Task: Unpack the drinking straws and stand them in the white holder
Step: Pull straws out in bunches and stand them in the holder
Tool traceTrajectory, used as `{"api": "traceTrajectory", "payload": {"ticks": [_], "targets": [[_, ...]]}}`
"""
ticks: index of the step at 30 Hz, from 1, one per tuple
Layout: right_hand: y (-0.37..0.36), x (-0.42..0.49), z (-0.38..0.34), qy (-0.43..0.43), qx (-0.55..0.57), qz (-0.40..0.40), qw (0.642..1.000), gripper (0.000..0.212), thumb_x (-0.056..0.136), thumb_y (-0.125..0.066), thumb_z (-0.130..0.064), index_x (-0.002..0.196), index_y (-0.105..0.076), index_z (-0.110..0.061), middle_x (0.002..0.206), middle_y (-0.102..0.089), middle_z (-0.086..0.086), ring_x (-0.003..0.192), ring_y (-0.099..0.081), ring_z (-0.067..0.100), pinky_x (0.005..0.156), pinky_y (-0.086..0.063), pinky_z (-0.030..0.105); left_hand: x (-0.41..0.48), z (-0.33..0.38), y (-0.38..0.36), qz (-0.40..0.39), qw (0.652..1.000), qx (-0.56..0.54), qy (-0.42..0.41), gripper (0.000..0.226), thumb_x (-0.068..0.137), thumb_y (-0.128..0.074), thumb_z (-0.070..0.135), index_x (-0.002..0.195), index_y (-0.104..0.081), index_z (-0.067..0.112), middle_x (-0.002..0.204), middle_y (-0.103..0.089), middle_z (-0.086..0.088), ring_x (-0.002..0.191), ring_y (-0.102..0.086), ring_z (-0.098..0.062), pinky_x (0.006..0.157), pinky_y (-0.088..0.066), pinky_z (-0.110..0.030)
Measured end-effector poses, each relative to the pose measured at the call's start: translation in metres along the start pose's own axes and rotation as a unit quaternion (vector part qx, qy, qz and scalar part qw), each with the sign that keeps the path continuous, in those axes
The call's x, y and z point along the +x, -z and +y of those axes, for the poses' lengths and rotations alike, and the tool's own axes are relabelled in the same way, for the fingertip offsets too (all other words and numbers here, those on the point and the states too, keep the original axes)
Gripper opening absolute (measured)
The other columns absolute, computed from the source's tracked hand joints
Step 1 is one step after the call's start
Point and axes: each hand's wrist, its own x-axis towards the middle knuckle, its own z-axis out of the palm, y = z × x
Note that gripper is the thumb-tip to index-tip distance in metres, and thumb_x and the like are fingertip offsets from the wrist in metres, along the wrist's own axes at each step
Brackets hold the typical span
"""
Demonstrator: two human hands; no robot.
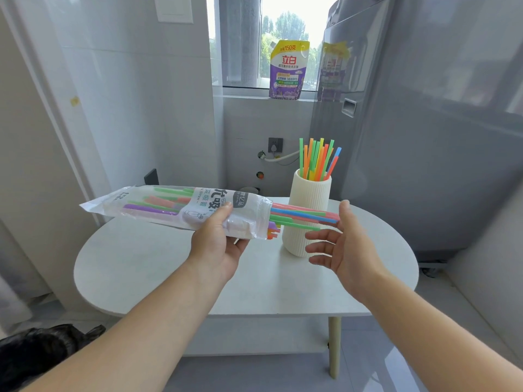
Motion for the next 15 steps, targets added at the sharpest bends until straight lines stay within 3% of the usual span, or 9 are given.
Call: {"api": "traceTrajectory", "payload": {"ticks": [5,9,15], "targets": [[-0.008,-0.009,0.025,0.092,-0.099,-0.086,0.987,0.055,0.077,-0.059,-0.066,0.115,-0.062,-0.027,0.095,-0.066,0.009,0.073,-0.067,0.016,0.065,-0.056,0.034,-0.001,0.002,0.0,0.004,1.0,-0.006,-0.01,0.051,0.091,-0.071,0.012,0.137,-0.054,0.027,0.118,-0.074,-0.006,0.081,-0.079,-0.017,0.057,-0.061,-0.033],[-0.024,-0.007,0.029,0.111,-0.133,-0.089,0.981,0.063,0.066,-0.066,-0.07,0.116,-0.059,-0.031,0.091,-0.065,0.002,0.07,-0.066,0.013,0.067,-0.056,0.028,-0.003,0.0,0.0,-0.001,1.0,-0.004,-0.006,0.048,0.092,-0.07,0.013,0.134,-0.054,0.028,0.117,-0.074,-0.007,0.083,-0.079,-0.018,0.058,-0.062,-0.034],[-0.049,0.004,0.028,0.101,-0.038,0.003,0.994,0.042,0.093,-0.06,-0.053,0.116,-0.061,-0.018,0.057,-0.056,-0.01,0.054,-0.051,0.011,0.062,-0.05,0.029,-0.006,-0.007,-0.007,-0.031,0.999,-0.003,0.023,0.026,0.094,-0.066,0.014,0.117,-0.062,0.026,0.09,-0.082,-0.002,0.084,-0.079,-0.019,0.064,-0.065,-0.036]]}}
